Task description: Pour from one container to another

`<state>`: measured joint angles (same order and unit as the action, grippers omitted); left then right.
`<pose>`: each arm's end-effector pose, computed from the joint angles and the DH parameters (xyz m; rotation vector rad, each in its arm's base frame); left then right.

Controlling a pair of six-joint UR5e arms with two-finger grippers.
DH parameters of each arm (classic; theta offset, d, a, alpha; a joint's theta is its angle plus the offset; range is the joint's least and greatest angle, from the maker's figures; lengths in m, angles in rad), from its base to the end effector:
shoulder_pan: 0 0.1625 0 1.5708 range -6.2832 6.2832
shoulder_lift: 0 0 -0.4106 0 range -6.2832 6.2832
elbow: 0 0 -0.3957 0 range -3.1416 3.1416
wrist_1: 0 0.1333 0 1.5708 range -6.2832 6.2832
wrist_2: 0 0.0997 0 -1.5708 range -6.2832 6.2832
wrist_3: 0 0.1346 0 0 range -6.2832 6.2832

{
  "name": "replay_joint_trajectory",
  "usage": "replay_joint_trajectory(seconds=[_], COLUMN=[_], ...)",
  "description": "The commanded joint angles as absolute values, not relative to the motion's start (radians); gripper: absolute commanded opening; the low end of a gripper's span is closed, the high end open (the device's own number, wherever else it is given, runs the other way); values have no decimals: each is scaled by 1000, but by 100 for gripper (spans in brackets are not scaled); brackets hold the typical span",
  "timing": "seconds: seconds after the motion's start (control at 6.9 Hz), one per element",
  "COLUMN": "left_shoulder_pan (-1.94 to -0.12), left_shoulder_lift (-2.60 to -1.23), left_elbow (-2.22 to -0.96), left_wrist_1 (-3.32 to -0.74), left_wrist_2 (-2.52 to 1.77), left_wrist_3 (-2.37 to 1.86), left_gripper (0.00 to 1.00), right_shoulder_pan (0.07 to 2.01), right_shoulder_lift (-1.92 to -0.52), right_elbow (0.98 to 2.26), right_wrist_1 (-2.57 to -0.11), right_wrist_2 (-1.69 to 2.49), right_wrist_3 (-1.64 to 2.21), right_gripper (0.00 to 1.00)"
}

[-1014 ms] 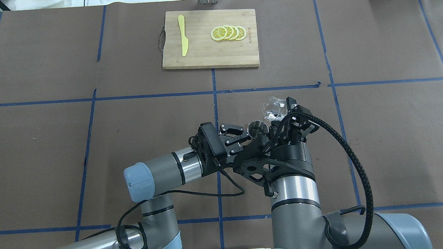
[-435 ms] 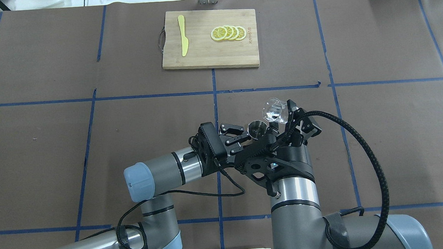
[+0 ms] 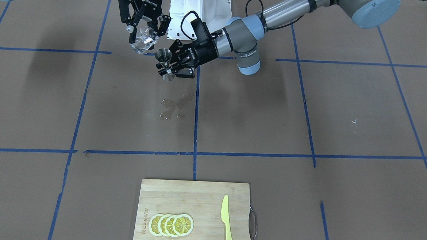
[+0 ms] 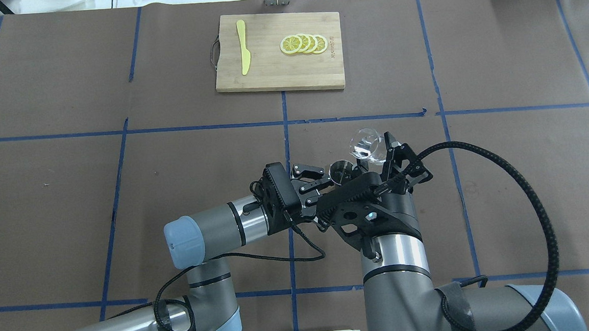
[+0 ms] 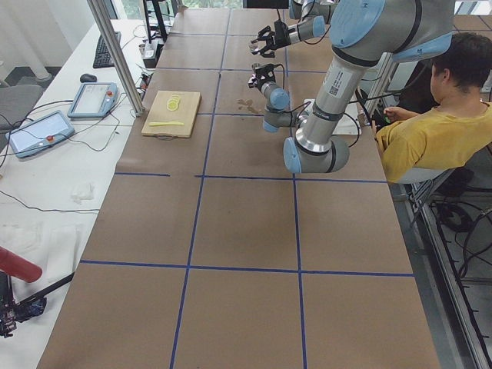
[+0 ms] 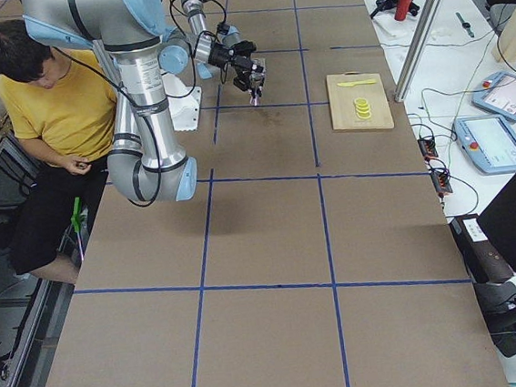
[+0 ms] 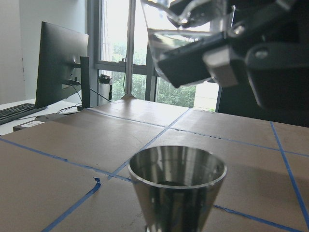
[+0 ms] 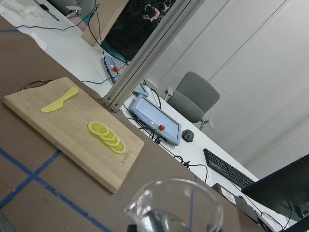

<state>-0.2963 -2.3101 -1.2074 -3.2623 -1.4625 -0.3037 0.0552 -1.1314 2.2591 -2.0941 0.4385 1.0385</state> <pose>0.6405 -0.3501 0.1692 1.5269 1.4420 0.4826 -0.4441 -0.2801 0.1670 1.1983 -0.1962 -0.0751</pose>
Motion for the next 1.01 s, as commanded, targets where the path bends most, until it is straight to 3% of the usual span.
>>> replay_joint_trajectory(seconds=[0.0,0.43,0.87], left_shoulder_pan=[-298,-299,-302], left_shoulder_lift=[-2275,-2192,-2041], left_elbow=[-1238,-1319,-1394], left_wrist_1=[-3261,-3258,-3257], left_wrist_2=[-1410,-1310,-1050], left_wrist_3=[-304,-358,-410], left_gripper=[0,0,0], right_shoulder_pan=[57,61,84], right_shoulder_lift=[-1137,-1164,-1317], right_elbow=[2278,2281,2278], right_wrist_1=[-2094,-2051,-1806], right_wrist_2=[445,459,471], right_wrist_3=[1186,1334,1333], right_gripper=[0,0,0])
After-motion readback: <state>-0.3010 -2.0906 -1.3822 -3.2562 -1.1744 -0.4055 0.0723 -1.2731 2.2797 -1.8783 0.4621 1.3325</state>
